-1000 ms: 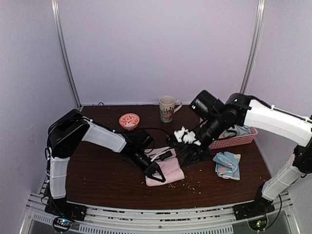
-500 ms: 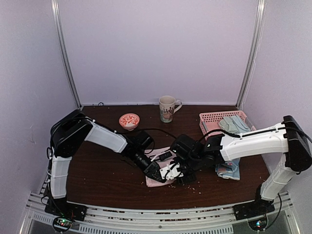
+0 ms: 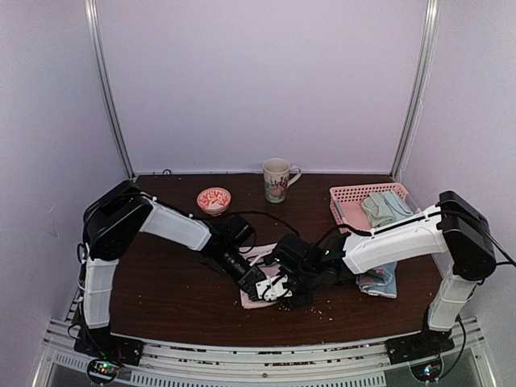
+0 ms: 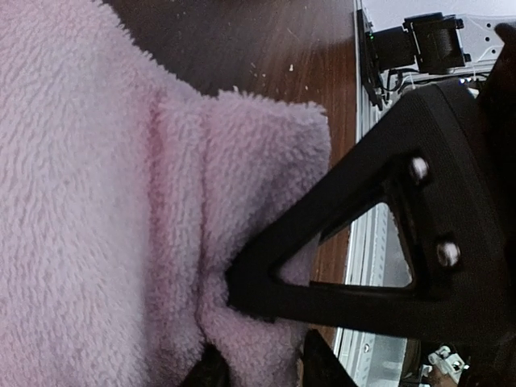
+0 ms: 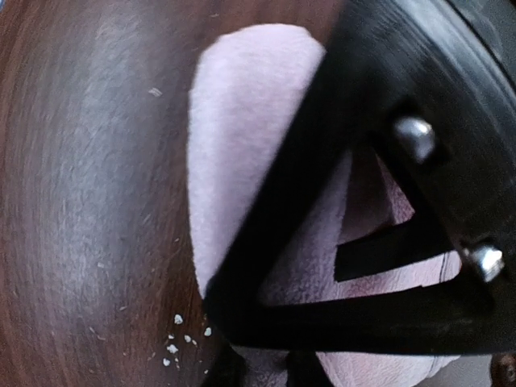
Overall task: Roll the towels
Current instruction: Roll the towel at the center of the board.
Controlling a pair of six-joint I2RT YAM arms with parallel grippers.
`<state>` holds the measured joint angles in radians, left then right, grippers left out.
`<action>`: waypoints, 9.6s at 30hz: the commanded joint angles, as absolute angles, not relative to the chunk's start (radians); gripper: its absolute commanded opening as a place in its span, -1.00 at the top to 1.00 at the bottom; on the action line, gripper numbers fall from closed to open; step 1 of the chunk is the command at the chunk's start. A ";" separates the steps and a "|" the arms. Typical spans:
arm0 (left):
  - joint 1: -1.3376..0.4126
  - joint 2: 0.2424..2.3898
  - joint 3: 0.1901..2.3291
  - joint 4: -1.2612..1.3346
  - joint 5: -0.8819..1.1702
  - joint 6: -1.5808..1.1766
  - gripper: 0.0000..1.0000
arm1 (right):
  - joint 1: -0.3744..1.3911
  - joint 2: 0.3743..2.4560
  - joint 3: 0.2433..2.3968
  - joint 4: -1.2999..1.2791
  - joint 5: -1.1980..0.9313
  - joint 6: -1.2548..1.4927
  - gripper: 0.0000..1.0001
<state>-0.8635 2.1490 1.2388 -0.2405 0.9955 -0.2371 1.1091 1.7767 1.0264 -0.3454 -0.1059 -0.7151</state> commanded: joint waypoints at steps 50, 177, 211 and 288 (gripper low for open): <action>-1.248 1.829 0.971 -0.068 -0.260 0.284 0.32 | 0.778 2.483 1.862 -1.302 -0.850 -0.661 0.87; -1.236 2.027 1.122 -0.007 -0.373 0.478 0.51 | 0.641 2.068 1.581 -1.299 -0.909 -0.831 0.09; -1.256 2.017 1.243 -0.424 0.013 0.053 0.78 | 0.682 2.170 1.734 -1.024 -0.554 -0.498 0.52; -1.183 1.581 0.884 0.029 -0.229 0.268 -0.16 | 0.755 2.373 1.731 -1.226 -0.594 -0.796 0.71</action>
<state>-1.1652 1.4906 0.8234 0.0490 -0.0517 0.1513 0.7414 2.2513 1.7630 -1.1530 -0.6621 -0.8070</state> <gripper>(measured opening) 0.578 0.191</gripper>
